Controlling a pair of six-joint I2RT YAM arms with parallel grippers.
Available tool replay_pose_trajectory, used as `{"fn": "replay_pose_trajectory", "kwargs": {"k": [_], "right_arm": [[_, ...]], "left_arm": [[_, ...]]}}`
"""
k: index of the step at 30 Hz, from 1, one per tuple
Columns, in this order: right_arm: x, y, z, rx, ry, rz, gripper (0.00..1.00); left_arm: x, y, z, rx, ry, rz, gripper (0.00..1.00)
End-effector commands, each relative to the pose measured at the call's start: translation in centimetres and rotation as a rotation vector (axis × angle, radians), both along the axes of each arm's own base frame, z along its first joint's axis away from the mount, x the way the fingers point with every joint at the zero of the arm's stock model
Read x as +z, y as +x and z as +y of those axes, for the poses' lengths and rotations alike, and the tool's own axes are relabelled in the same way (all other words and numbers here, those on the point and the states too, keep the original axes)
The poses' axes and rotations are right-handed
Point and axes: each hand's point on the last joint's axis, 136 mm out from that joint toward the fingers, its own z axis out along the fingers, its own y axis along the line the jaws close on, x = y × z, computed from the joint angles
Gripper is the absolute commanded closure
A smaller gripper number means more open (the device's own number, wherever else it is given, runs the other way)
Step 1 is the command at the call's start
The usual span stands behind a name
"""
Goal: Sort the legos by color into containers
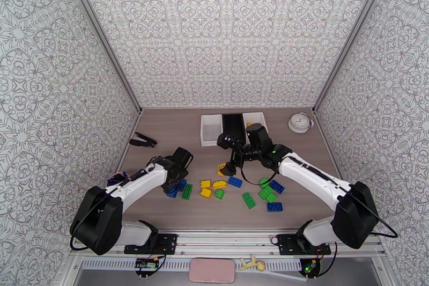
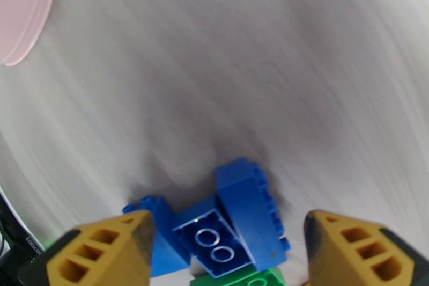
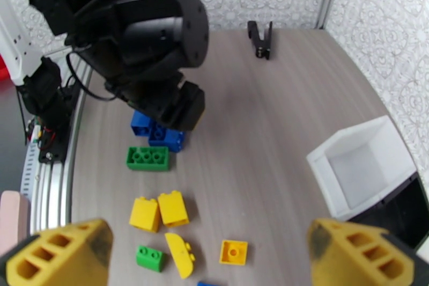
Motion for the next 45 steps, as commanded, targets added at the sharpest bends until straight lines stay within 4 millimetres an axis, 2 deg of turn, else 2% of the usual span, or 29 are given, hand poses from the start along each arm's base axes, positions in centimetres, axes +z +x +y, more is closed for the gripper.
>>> {"fn": "replay_pose_trajectory", "kwargs": {"k": [1, 8, 12, 17, 29, 33, 38, 41, 45], "right_arm": [[0.7, 0.4, 0.7, 0.006, -0.003, -0.021, 0.00], [0.2, 0.5, 0.5, -0.004, -0.020, -0.022, 0.01], [0.0, 0.6, 0.6, -0.006, -0.022, -0.014, 0.00], [0.1, 0.8, 0.7, -0.007, -0.019, -0.016, 0.00], [0.3, 0.9, 0.9, -0.006, -0.012, -0.018, 0.00], [0.7, 0.9, 0.7, -0.015, 0.001, -0.032, 0.00], [1.6, 1.1, 0.2, -0.058, 0.037, -0.074, 0.00], [2.0, 1.7, -0.6, -0.115, 0.058, -0.094, 0.00], [3.0, 3.3, -2.3, -0.235, 0.109, -0.115, 0.01]], "left_arm": [[-0.7, 1.1, -0.8, -0.016, -0.032, 0.012, 0.34], [-2.0, 1.7, -0.7, -0.024, -0.023, 0.034, 0.47], [-2.5, 2.0, -0.8, -0.030, -0.039, 0.040, 0.49], [-2.2, 2.4, -0.6, -0.027, -0.038, 0.031, 0.59], [-0.5, 2.9, -0.3, -0.021, -0.026, -0.023, 0.73], [0.4, 3.5, -0.5, -0.026, -0.029, -0.056, 0.73], [2.5, 5.1, -1.6, -0.086, -0.031, -0.137, 0.76], [4.2, 6.7, -3.2, -0.153, -0.069, -0.220, 0.76], [7.3, 10.0, -6.4, -0.305, -0.127, -0.385, 0.77]]}}
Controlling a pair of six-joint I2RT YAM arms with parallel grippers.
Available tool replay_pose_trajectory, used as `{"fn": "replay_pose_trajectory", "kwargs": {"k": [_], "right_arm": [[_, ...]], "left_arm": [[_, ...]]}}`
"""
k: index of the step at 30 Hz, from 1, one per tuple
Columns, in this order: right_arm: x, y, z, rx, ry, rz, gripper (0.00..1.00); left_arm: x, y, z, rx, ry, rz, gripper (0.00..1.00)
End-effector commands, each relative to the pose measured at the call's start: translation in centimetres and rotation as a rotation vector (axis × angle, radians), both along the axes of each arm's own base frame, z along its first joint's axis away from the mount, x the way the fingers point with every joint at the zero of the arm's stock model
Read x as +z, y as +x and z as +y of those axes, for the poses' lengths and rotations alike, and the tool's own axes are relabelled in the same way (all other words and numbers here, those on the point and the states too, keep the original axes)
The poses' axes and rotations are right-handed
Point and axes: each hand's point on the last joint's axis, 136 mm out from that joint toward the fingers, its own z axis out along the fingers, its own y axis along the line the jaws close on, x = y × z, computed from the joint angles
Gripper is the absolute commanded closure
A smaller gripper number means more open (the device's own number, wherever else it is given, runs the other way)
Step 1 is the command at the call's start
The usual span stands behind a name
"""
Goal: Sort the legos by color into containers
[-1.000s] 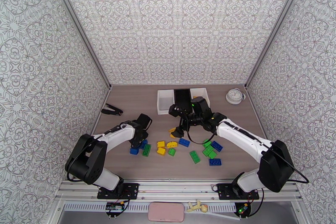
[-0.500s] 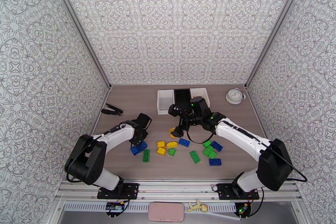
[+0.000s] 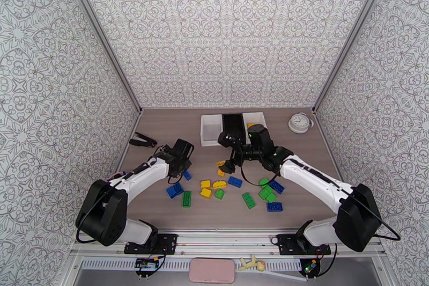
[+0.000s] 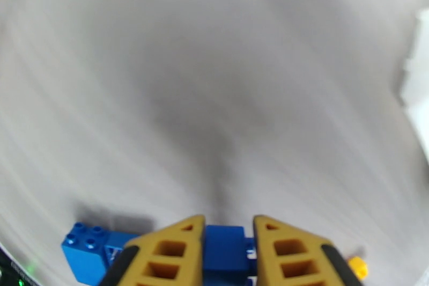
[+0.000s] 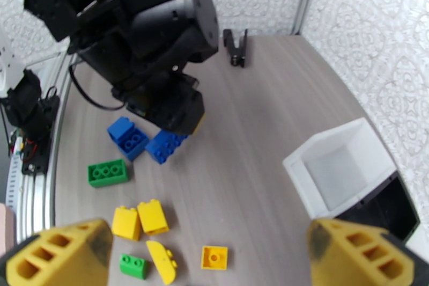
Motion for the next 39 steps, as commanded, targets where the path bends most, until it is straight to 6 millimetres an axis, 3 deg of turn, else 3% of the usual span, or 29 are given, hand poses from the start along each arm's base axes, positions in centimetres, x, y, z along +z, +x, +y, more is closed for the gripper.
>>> {"fn": "replay_pose_trajectory", "kwargs": {"k": [1, 10, 13, 17, 25, 30, 35, 39], "right_arm": [[1.7, 2.2, -1.8, -0.146, 0.076, -0.039, 0.00], [2.4, 4.5, -5.6, -0.374, 0.140, -0.054, 0.00], [2.4, 4.6, -6.2, -0.401, 0.146, -0.054, 0.00], [2.4, 4.6, -6.7, -0.423, 0.142, -0.054, 0.00], [2.0, 4.5, -7.7, -0.464, 0.125, -0.052, 0.00], [1.9, 4.4, -8.4, -0.491, 0.113, -0.053, 0.01], [1.3, 4.2, -8.4, -0.484, 0.081, -0.039, 0.01], [-0.1, 4.0, -8.4, -0.468, 0.010, -0.002, 0.00]], "left_arm": [[4.8, 4.5, -3.7, -0.166, -0.054, -0.219, 0.77], [11.8, 12.7, -10.0, -0.391, -0.088, -0.513, 0.77], [12.9, 15.5, -11.5, -0.422, -0.072, -0.575, 0.77], [13.2, 19.0, -12.7, -0.440, -0.038, -0.627, 0.77], [9.3, 24.5, -13.3, -0.440, 0.001, -0.583, 0.76], [8.4, 25.3, -13.1, -0.429, 0.015, -0.564, 0.69], [10.3, 24.4, -12.6, -0.418, 0.017, -0.587, 0.46], [12.4, 22.5, -11.8, -0.417, 0.011, -0.606, 0.29]]}}
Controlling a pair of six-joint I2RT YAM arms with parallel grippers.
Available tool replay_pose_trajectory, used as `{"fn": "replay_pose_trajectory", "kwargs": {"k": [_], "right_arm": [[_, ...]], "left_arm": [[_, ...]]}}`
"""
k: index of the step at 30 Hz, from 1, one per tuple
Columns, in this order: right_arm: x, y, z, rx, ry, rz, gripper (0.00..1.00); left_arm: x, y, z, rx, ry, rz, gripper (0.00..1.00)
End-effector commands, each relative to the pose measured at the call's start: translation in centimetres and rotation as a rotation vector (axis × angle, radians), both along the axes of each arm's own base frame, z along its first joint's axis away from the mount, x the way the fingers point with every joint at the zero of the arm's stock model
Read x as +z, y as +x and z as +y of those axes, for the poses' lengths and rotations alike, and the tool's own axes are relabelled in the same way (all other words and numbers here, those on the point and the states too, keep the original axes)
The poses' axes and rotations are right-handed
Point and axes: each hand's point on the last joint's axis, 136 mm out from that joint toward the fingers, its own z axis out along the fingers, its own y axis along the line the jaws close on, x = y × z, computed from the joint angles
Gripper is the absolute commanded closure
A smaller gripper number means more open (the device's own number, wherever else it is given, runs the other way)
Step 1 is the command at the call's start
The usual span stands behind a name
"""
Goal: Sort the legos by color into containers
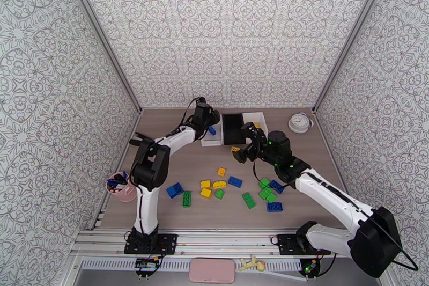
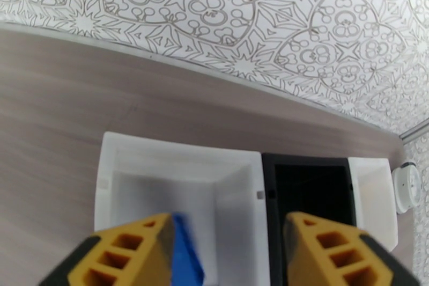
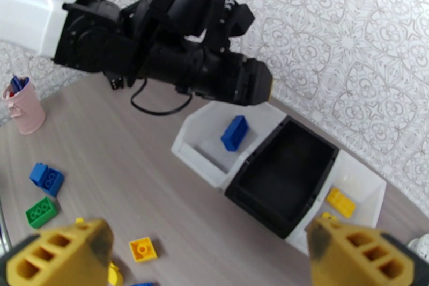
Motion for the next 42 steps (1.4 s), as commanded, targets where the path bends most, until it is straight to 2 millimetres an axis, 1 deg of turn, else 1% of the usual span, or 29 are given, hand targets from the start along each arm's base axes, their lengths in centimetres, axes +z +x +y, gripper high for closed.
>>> {"fn": "replay_pose_trajectory", "kwargs": {"k": [1, 2, 5, 7, 10, 13, 17, 20, 24, 29, 33, 35, 39, 42], "right_arm": [[-1.2, 0.0, -0.6, -0.007, -0.070, 0.054, 0.00], [-1.7, -0.1, -0.6, -0.002, -0.093, 0.075, 0.00], [-3.3, -0.7, -0.6, 0.031, -0.161, 0.126, 0.00], [-4.1, -1.2, -0.5, 0.047, -0.208, 0.153, 0.00], [-5.7, -1.7, -0.8, 0.050, -0.300, 0.200, 0.00], [-7.2, -2.4, -0.8, 0.061, -0.387, 0.241, 0.00], [-9.3, -3.7, 0.5, 0.134, -0.463, 0.299, 0.00], [-11.2, -4.7, 1.4, 0.189, -0.537, 0.347, 0.00], [-13.8, -5.9, 2.2, 0.256, -0.636, 0.430, 0.01], [-16.8, -6.3, 2.5, 0.274, -0.754, 0.510, 0.02], [-18.6, -6.6, 2.9, 0.292, -0.806, 0.568, 0.06], [-19.5, -6.5, 2.9, 0.288, -0.831, 0.586, 0.09], [-20.5, -6.3, 3.0, 0.286, -0.857, 0.608, 0.16], [-21.1, -6.1, 3.1, 0.282, -0.867, 0.619, 0.28]], "left_arm": [[4.7, -2.1, 0.9, -0.001, -0.030, -0.056, 0.23], [4.9, -2.8, 1.2, 0.002, -0.036, -0.052, 0.18], [5.3, -5.0, 2.2, 0.011, -0.066, -0.042, 0.07], [5.3, -6.3, 3.0, 0.016, -0.089, -0.029, 0.02], [5.1, -8.3, 4.4, 0.030, -0.123, -0.009, 0.00], [4.4, -10.0, 6.0, 0.045, -0.153, 0.019, 0.00], [3.7, -11.7, 8.4, 0.088, -0.157, 0.045, 0.00], [3.3, -12.4, 10.1, 0.127, -0.164, 0.061, 0.01], [2.9, -12.7, 11.5, 0.159, -0.177, 0.073, 0.00], [2.6, -12.7, 12.2, 0.174, -0.172, 0.083, 0.00], [2.4, -12.6, 12.3, 0.175, -0.171, 0.086, 0.00], [2.4, -12.5, 12.3, 0.177, -0.170, 0.089, 0.01], [2.2, -12.5, 12.1, 0.168, -0.175, 0.094, 0.00], [2.1, -12.5, 12.1, 0.166, -0.175, 0.097, 0.00]]}}
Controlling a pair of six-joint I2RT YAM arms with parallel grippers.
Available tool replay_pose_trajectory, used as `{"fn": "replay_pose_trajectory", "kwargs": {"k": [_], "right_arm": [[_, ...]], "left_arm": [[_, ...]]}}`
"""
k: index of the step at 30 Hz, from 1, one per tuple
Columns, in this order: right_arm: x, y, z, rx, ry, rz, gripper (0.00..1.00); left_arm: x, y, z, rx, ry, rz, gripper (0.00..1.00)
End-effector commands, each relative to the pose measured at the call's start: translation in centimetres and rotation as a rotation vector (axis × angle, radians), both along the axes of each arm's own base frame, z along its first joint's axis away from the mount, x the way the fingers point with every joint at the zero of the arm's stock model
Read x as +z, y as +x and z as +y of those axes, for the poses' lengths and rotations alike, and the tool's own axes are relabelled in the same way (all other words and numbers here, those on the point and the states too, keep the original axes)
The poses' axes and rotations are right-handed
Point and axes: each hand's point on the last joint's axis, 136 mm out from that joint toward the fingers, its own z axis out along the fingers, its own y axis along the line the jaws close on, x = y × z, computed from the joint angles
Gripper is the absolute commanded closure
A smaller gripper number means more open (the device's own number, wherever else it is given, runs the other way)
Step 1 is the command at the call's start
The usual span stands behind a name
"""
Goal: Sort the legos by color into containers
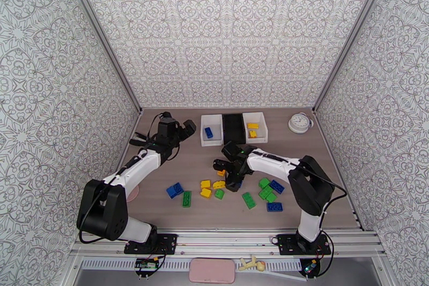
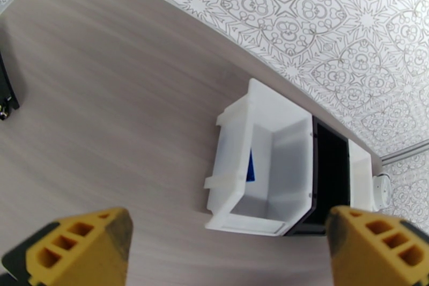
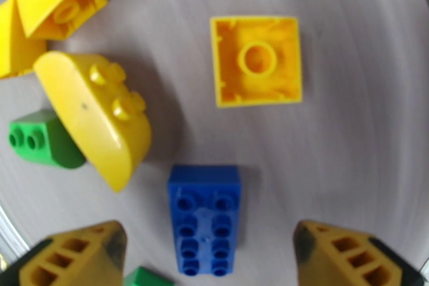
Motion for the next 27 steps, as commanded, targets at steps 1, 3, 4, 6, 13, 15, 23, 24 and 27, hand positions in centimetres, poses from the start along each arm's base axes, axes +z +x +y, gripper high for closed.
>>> {"fn": "replay_pose_trajectory", "kwargs": {"k": [1, 3, 4, 6, 13, 15, 23, 24, 27], "right_arm": [[-0.1, 0.4, 0.3, 0.009, -0.028, -0.006, 0.29], [-0.5, 0.4, 0.2, 0.010, -0.038, -0.006, 0.29], [-0.7, 0.4, 0.2, 0.011, -0.039, -0.005, 0.30], [-1.0, 0.5, 0.2, 0.006, -0.040, -0.001, 0.34], [-1.2, 0.6, 0.4, -0.037, -0.023, -0.009, 0.60], [-1.2, 0.6, 0.3, -0.043, -0.023, -0.011, 0.63], [1.2, 1.5, 0.6, -0.045, 0.044, -0.100, 0.72], [2.0, 1.7, 0.8, -0.049, 0.078, -0.122, 0.72], [4.8, 3.4, 1.7, -0.101, 0.205, -0.220, 0.72]], "left_arm": [[-0.8, -0.4, 0.0, -0.013, -0.011, 0.031, 0.00], [-0.9, -0.4, 0.0, -0.011, -0.011, 0.032, 0.00], [-0.9, -0.4, 0.0, -0.011, -0.011, 0.034, 0.01], [-1.0, -0.5, 0.0, -0.012, -0.011, 0.036, 0.00], [-0.8, -0.6, -0.5, -0.041, -0.002, 0.017, 0.00], [-0.6, -0.7, -0.6, -0.052, 0.009, 0.007, 0.00], [0.7, -1.6, -1.2, -0.098, 0.058, -0.067, 0.00], [1.0, -1.9, -1.4, -0.111, 0.068, -0.085, 0.00], [1.9, -2.9, -1.7, -0.146, 0.101, -0.128, 0.00]]}}
